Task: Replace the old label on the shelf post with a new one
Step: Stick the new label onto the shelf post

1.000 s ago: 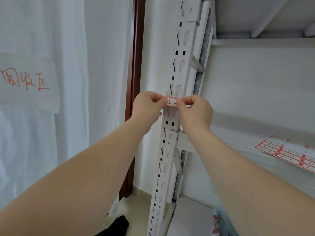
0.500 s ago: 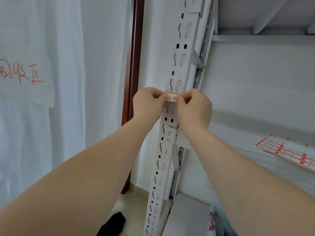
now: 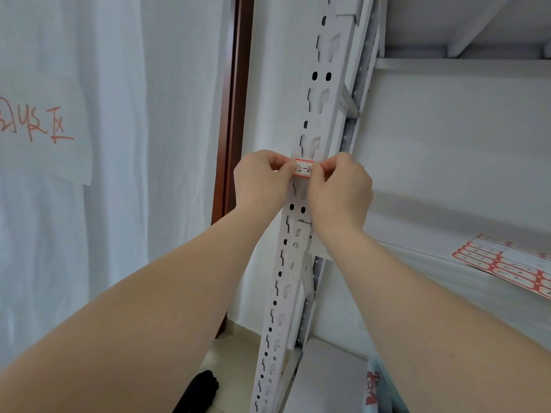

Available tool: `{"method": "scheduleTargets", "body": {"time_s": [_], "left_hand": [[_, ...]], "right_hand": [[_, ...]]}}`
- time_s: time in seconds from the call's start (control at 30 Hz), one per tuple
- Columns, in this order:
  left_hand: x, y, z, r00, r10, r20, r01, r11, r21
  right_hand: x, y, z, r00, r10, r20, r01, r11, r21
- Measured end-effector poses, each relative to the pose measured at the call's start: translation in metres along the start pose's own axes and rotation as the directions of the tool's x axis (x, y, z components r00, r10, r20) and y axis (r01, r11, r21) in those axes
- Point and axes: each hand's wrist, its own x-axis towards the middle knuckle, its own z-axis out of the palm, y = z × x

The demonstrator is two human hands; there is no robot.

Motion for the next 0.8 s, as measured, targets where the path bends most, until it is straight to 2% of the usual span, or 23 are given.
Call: {"method": "scheduleTargets", "body": {"time_s": [0.63,0.8], "left_hand": [[0.0,0.0,0.003,0.998,0.049,-0.03,-0.046,0.996,0.072],[0.002,-0.003,0.001,0.997,0.05,-0.051,-0.049,0.998,0.032]], "right_hand": [[0.0,0.004,0.004,0.997,-0.066,-0.039,0.066,0.998,0.002],[0.002,0.016,0.0,0.999,-0.026,-0.043,0.034,0.982,0.183]]}}
